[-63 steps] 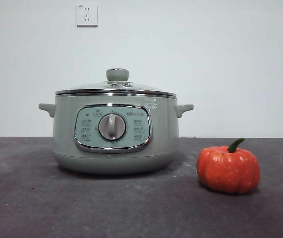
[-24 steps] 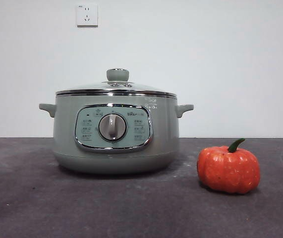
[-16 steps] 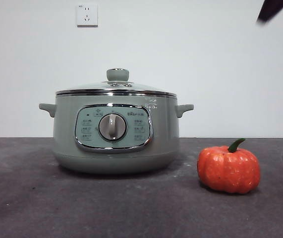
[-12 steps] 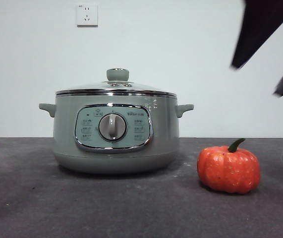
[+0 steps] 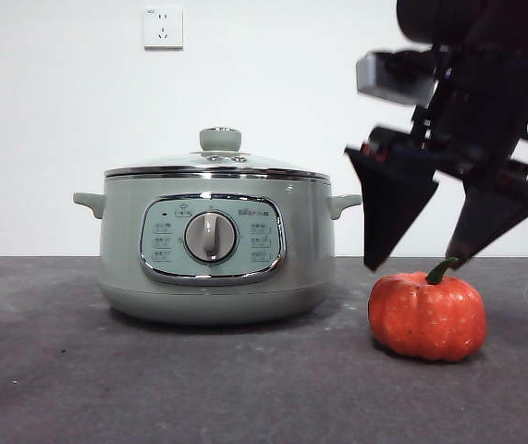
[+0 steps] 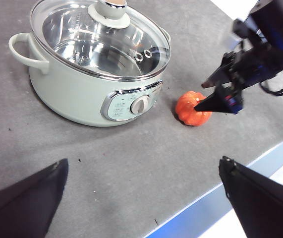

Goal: Pick up the pumpkin,open the lid,put the pumpkin in the pot,close the lid

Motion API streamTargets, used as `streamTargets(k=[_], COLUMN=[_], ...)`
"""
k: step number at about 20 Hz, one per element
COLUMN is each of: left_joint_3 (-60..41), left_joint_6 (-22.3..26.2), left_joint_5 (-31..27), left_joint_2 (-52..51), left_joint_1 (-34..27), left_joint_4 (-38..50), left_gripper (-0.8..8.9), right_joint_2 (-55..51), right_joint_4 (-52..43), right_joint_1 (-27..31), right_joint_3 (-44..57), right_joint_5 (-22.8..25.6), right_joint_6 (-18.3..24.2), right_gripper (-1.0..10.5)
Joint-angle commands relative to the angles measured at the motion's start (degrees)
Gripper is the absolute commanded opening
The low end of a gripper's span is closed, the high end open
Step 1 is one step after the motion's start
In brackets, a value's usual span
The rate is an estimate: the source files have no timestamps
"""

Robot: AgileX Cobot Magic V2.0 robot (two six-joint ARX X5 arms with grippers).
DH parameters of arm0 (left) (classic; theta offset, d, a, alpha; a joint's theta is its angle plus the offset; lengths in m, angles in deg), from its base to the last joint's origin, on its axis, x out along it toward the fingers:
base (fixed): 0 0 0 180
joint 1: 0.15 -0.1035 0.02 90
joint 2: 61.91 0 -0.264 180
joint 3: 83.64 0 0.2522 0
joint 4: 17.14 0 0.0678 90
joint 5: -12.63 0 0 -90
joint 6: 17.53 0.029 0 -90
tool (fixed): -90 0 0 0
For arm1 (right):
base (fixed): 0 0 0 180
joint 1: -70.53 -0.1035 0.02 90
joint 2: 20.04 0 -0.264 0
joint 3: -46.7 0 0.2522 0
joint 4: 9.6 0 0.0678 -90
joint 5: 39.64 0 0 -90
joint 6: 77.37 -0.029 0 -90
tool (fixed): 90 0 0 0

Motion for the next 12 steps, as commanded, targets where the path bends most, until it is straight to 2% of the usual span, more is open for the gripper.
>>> streamTargets(k=[1,7,8,9,12], left_joint_3=[0.09,0.07,0.09,0.07,0.07], left_joint_6=[0.42,0.44,0.42,0.42,0.42], left_joint_5=[0.17,0.17,0.15,0.15,0.0], left_joint_2=[-0.07,-0.07,-0.07,-0.07,-0.07], left_joint_1=[0.13,0.13,0.13,0.13,0.13], left_joint_4=[0.5,0.52,0.52,0.52,0.76], left_gripper=[7.54,7.54,7.54,7.54,7.54], right_joint_2=[2.43,7.26,7.34,7.34,7.3], right_joint_4=[-0.76,-1.38,-1.42,-1.53,-0.87], right_joint_1=[-0.2,-0.2,-0.2,-0.2,-0.09], right_joint_3=[0.04,0.04,0.04,0.04,0.04], right_joint_5=[0.17,0.07,0.13,0.17,0.09], right_joint_6=[-0.35,-0.39,-0.66,-1.05,-2.01], right_gripper=[7.6,7.5,6.8,5.6,0.4])
